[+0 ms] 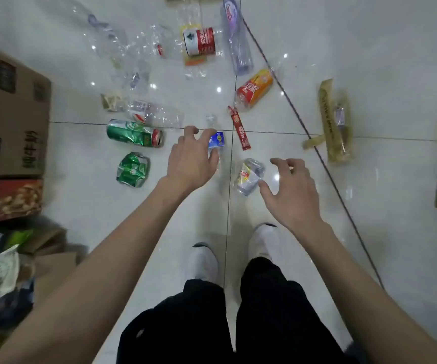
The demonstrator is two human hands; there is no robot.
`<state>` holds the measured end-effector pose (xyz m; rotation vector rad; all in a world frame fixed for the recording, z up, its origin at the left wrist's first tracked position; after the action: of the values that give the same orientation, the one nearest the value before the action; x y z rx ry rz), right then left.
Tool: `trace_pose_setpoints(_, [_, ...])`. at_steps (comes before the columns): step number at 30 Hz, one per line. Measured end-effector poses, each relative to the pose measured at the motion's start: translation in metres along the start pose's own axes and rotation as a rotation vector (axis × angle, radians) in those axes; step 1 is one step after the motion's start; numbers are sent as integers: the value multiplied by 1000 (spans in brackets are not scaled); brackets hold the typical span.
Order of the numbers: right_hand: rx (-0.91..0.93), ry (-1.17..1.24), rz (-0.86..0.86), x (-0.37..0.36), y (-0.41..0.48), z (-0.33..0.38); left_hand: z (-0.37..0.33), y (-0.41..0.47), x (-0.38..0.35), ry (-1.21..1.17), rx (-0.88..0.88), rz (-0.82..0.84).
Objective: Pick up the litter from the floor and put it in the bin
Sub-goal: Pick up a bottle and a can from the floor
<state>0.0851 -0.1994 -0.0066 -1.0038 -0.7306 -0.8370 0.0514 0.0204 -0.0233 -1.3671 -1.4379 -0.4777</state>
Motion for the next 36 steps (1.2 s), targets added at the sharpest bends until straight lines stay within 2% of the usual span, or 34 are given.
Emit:
trace_pose_setpoints(6, [-8,-12,9,-105,62,-36,40,55,-101,82,10,-41])
trace_pose_setpoints(11, [-80,28,-39,-154,94,-57,56,78,-152,143,62,-121])
trace_pose_setpoints(17, [-99,26,-30,-181,112,-58,61,94,-171,-22,103,-119])
trace_pose_setpoints(24, [-90,141,-28,-197,120,-56,65,96,-176,-157,111,-130])
trace_pose_setpoints(29, [-69,184,-74,-171,110,-50,66,78,-151,-179,111,-128])
trace_pose_setpoints(36, [-88,232,-163,-32,34,-12,11,6,-34,-186,59,-80])
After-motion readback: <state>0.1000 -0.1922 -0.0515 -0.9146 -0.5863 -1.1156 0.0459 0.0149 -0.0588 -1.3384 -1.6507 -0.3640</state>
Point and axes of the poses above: each hand's wrist, its own y-axis towards the middle knuckle, its own x-axis out of the back of the hand, z = x × y, the point moved 6 cm from there along y, towards the middle knuckle, and after that the axes turned 5 degrees about -x, right-handed, at the moved point
